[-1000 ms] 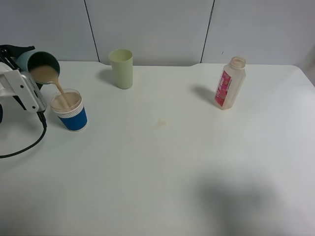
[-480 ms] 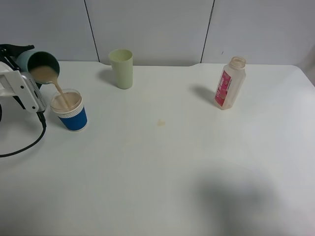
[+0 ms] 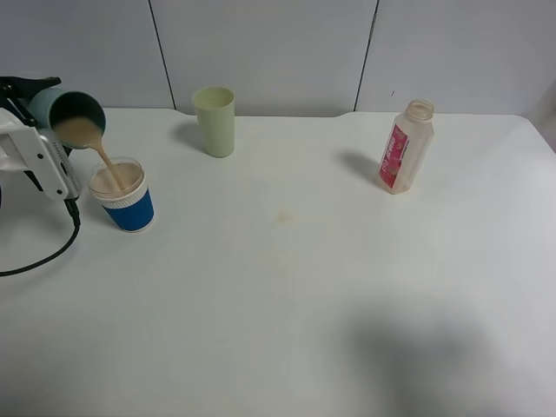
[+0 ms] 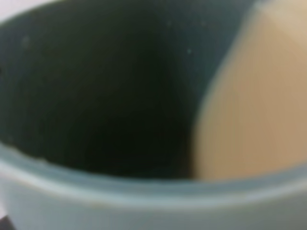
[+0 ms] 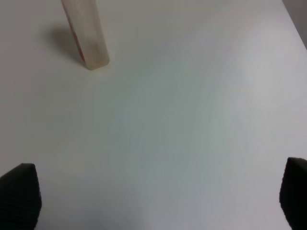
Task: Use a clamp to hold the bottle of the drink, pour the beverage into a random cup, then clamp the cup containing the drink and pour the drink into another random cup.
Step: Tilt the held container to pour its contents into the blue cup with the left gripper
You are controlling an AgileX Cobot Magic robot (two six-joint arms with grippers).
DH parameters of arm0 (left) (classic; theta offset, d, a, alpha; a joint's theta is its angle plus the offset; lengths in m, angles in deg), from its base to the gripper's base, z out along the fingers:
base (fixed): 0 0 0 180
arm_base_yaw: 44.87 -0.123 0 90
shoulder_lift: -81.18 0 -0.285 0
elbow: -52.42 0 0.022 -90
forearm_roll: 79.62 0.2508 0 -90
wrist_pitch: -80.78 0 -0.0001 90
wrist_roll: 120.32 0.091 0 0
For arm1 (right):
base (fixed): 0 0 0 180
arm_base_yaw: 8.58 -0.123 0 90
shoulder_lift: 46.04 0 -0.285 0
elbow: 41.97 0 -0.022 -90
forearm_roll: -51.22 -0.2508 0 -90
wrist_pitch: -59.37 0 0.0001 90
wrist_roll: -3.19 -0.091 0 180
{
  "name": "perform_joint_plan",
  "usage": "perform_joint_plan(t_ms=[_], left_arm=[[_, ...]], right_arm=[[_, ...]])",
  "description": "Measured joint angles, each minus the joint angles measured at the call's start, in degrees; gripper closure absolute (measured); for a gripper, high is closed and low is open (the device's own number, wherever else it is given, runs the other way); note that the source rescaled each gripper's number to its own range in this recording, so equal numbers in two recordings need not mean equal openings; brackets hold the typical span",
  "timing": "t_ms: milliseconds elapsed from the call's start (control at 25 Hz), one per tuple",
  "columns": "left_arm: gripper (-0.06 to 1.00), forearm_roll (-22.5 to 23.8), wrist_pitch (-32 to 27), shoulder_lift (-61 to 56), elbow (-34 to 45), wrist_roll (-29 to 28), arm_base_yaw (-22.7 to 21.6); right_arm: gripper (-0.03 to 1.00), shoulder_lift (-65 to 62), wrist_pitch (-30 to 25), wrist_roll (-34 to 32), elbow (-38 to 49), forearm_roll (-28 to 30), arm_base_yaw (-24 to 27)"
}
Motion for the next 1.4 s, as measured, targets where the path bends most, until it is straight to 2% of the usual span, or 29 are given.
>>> perform_joint_plan(t_ms=[320, 480, 720, 1400], left_arm=[[0.93, -0.1, 0.2, 0.0, 0.0, 0.6, 0.0], [0.93, -0.1, 0.3, 0.0, 0.0, 3.4, 0.0], [0.93, -0.1, 0.4, 0.0, 0.0, 4.6, 0.0], [0.93, -0.1, 2.2, 0.0, 0.0, 5.1, 0.0]], right_arm=[[-0.03, 0.0, 0.0, 0.0, 0.0, 0.0, 0.0], [-0.03, 0.0, 0.0, 0.0, 0.0, 0.0, 0.0], [-0.03, 0.0, 0.0, 0.0, 0.0, 0.0, 0.0], [-0.03, 0.0, 0.0, 0.0, 0.0, 0.0, 0.0]])
